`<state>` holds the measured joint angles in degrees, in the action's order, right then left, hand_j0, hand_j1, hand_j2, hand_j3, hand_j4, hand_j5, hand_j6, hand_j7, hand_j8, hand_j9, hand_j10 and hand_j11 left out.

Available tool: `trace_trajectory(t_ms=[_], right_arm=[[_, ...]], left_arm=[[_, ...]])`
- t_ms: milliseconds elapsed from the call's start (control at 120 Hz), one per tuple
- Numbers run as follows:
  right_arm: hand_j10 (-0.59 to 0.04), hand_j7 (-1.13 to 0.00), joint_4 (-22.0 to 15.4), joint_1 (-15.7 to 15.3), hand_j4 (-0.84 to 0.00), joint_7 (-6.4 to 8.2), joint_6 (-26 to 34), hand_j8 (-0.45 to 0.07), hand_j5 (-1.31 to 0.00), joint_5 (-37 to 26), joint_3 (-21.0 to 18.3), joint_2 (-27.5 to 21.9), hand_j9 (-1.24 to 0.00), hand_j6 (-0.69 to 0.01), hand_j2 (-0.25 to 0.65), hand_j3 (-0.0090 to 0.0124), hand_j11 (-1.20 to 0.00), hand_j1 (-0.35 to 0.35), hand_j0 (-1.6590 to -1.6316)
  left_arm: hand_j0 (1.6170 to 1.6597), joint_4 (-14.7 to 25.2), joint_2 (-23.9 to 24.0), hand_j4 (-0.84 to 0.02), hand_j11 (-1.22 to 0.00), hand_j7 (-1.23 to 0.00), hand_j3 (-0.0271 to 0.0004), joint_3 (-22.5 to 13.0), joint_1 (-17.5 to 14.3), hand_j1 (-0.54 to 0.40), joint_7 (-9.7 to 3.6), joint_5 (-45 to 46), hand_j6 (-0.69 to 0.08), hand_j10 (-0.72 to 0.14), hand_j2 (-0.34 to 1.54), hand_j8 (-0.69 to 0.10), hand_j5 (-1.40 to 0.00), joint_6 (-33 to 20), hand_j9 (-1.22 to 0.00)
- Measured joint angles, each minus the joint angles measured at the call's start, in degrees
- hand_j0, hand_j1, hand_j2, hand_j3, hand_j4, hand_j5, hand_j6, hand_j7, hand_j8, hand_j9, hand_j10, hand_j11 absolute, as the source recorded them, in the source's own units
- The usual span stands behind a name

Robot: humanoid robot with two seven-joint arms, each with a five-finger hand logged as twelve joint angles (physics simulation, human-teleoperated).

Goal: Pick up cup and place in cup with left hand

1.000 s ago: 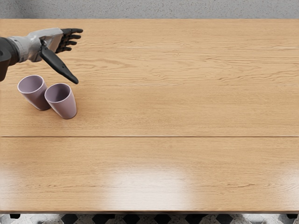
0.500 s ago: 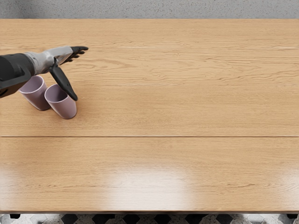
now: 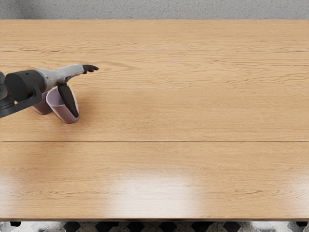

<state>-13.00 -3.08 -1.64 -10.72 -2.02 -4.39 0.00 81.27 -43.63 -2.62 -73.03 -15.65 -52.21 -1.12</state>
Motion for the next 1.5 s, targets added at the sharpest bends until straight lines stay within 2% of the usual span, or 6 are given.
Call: trace_trajectory(t_ms=[400,825,933,1058,1125,1500], right_arm=[[-0.015,-0.02,0.00,0.00,-0.015,0.01,0.00,-0.015,-0.02,0.00,0.01,0.00,-0.02,-0.015,-0.003,0.0000,-0.02,-0.331,-1.6581],[-0.015,-0.02,0.01,0.00,-0.015,0.01,0.00,-0.015,-0.02,0.00,0.01,0.00,-0.02,-0.015,-0.003,0.0000,-0.02,-0.331,-1.6581],[-0.015,-0.02,0.00,0.00,-0.015,0.01,0.00,-0.015,-0.02,0.00,0.00,0.00,-0.02,-0.015,-0.003,0.0000,-0.02,-0.331,-1.6581],[-0.015,-0.02,0.00,0.00,-0.015,0.00,0.00,-0.015,-0.02,0.00,0.00,0.00,-0.02,-0.015,-0.003,0.0000,-0.02,-0.331,-1.6581],[-0.015,-0.02,0.00,0.00,-0.015,0.01,0.00,-0.015,-0.02,0.00,0.00,0.00,-0.02,-0.015,-0.003,0.0000,-0.02,-0.331,-1.6581],[-0.015,-0.02,0.00,0.00,-0.015,-0.01,0.00,-0.015,-0.02,0.00,0.01,0.00,-0.02,-0.015,-0.003,0.0000,-0.02,-0.331,-1.6581]], left_arm=[[1.6580,1.28,-1.54,-0.199,-0.25,-0.25,0.0000,-5.42,-0.80,0.119,-0.05,-3.22,-0.200,-0.198,0.04,-0.200,-0.25,-1.84,-0.25],[1.6579,1.26,-2.69,-0.310,-0.40,-0.40,0.0000,-6.24,-0.70,-0.008,-0.12,-4.99,-0.311,-0.309,0.06,-0.311,-0.40,-3.36,-0.40],[1.6582,1.27,-2.69,-0.349,-0.45,-0.45,0.0000,-6.54,-0.80,-0.117,-0.48,-5.15,-0.350,-0.349,0.12,-0.350,-0.45,-3.30,-0.45],[1.6563,1.26,-2.60,-0.385,-0.51,-0.50,0.0000,-6.77,-0.80,-0.198,-0.73,-5.31,-0.386,-0.298,0.21,-0.287,-0.50,-3.27,-0.51],[1.6552,1.26,-2.69,-0.387,-0.54,-0.53,0.0000,-6.84,-0.94,-0.198,-0.76,-5.18,-0.388,-0.261,0.19,-0.246,-0.53,-3.21,-0.53],[1.6561,2.38,-3.48,-0.412,-0.56,-0.57,0.0000,-6.77,-5.23,-0.164,-0.81,-4.46,-0.413,-0.311,0.12,-0.327,-0.57,-3.26,-0.57]])
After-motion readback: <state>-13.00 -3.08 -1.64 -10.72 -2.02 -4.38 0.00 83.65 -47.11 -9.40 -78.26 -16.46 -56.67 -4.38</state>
